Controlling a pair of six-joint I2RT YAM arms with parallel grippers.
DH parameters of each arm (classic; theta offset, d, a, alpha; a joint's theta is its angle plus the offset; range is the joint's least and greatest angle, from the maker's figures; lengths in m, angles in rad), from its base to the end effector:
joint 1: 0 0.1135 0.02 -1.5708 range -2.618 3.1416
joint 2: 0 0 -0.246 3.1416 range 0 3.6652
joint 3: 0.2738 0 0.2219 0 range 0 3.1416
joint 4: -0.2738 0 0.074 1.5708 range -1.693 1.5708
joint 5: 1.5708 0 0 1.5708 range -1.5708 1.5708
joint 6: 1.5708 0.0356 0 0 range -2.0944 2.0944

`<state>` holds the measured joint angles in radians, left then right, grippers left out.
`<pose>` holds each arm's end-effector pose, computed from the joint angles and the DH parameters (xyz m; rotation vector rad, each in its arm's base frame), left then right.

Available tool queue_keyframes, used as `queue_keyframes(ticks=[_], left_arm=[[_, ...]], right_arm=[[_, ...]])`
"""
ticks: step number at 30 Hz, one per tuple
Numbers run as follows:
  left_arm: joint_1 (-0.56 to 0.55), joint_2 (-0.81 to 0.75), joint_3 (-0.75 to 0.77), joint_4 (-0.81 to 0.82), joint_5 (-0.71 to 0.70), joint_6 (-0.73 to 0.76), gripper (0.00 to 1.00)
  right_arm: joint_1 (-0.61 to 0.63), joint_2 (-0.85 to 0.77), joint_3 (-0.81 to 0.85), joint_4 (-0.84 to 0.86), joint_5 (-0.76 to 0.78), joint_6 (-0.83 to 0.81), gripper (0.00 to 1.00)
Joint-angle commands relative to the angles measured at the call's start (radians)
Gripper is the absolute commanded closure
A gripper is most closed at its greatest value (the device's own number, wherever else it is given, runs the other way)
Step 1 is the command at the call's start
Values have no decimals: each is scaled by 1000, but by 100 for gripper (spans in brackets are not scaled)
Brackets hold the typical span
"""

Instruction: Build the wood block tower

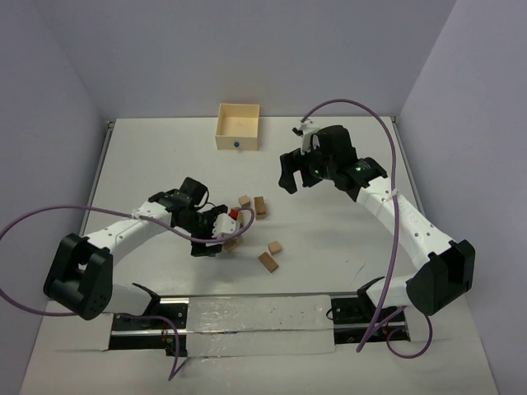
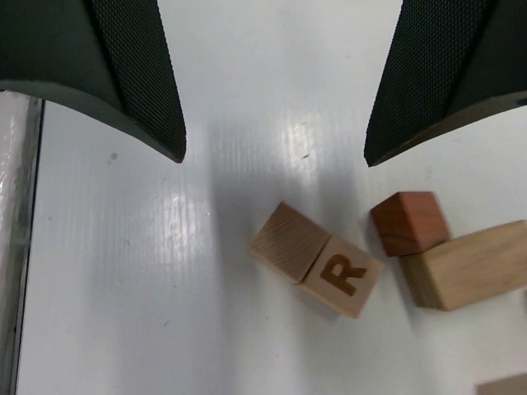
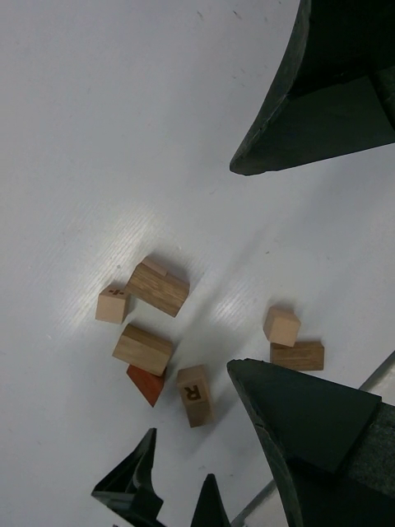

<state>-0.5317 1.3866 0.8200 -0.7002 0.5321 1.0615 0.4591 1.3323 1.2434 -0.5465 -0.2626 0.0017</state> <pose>0.1794 -0.1265 0.1914 1.9743 1.7757 -0.5914 0.2355 0.1267 0.3290 -0.6504 2.1381 0.5439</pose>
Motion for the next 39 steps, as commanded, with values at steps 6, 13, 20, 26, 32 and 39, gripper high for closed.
queue_keyframes(ticks=[6, 13, 20, 26, 32, 39], left_arm=[[21, 29, 184, -227, 121, 353, 1], [-5, 156, 292, -231, 163, 476, 1], [-52, 207, 272, -163, 129, 474, 1], [-90, 207, 233, -102, 109, 414, 1], [-101, 224, 216, -66, 93, 383, 2], [-102, 267, 221, -70, 88, 389, 5]], right_arm=[[-5, -5, 34, -3, -22, -19, 0], [-5, 2, 37, -13, -17, -26, 0], [-7, 2, 26, -16, -11, -39, 0], [-10, 18, 21, -9, -26, -34, 0], [-10, 23, 28, -7, -35, -30, 0], [-11, 19, 15, 1, -41, -28, 0]])
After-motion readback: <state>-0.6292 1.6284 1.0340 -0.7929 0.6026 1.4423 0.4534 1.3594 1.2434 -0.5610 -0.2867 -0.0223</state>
